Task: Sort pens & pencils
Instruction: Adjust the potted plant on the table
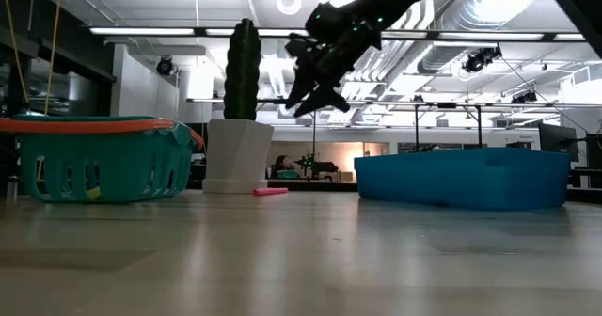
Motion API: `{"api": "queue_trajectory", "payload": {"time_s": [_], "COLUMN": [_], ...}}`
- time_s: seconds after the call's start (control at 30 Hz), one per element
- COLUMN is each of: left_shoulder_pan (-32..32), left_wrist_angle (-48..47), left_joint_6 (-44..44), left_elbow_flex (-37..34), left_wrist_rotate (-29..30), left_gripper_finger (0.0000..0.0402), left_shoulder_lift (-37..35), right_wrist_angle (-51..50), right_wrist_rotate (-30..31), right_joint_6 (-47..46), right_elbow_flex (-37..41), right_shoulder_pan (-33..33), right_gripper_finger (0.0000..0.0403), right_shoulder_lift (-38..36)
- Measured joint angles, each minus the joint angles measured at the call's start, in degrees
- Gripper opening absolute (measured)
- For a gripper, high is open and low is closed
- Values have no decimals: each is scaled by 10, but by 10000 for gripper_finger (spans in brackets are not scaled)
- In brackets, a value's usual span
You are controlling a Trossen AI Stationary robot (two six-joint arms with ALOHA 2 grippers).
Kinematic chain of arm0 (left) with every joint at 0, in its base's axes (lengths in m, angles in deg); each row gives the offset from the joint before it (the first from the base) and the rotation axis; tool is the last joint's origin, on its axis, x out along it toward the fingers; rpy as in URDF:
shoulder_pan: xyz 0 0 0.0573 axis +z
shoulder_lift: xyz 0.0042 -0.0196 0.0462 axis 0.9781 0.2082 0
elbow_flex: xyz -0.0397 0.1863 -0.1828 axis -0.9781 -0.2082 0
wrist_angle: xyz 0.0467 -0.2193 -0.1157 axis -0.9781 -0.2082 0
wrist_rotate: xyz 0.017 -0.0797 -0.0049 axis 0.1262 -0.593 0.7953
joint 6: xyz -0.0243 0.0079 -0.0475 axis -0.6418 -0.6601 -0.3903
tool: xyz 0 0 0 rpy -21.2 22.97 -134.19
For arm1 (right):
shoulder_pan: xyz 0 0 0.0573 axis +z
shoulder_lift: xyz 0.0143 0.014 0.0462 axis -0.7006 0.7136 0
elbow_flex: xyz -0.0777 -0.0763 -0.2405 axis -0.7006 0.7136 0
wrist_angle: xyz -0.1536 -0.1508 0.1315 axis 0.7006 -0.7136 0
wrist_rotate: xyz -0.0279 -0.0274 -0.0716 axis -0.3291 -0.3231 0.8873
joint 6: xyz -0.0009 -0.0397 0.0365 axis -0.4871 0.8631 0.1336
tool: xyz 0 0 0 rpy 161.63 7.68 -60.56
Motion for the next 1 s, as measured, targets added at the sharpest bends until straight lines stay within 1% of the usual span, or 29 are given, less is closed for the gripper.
{"api": "queue_trajectory", "payload": {"time_s": [0.17,0.3,0.4,0.6,0.87,1.0], "left_shoulder_pan": [0,0,0,0,0,0], "left_wrist_angle": [-26,-80,-118,-130,-136,-136], "left_joint_6": [7,7,8,16,30,30], "left_elbow_flex": [0,0,0,0,0,0], "left_wrist_rotate": [23,24,27,31,36,48], "left_gripper_finger": [172,172,172,172,172,172], "left_shoulder_lift": [-35,-42,-41,-40,-40,-40], "right_wrist_angle": [-8,-14,-15,3,35,25], "right_wrist_rotate": [19,64,77,76,75,76], "right_joint_6": [0,-2,-14,-20,-52,-55], "right_elbow_flex": [-22,-23,-23,-23,-22,-22], "right_shoulder_pan": [20,30,32,40,44,44], "right_gripper_finger": [121,121,121,121,121,121], "right_shoulder_lift": [37,48,57,78,87,86]}}
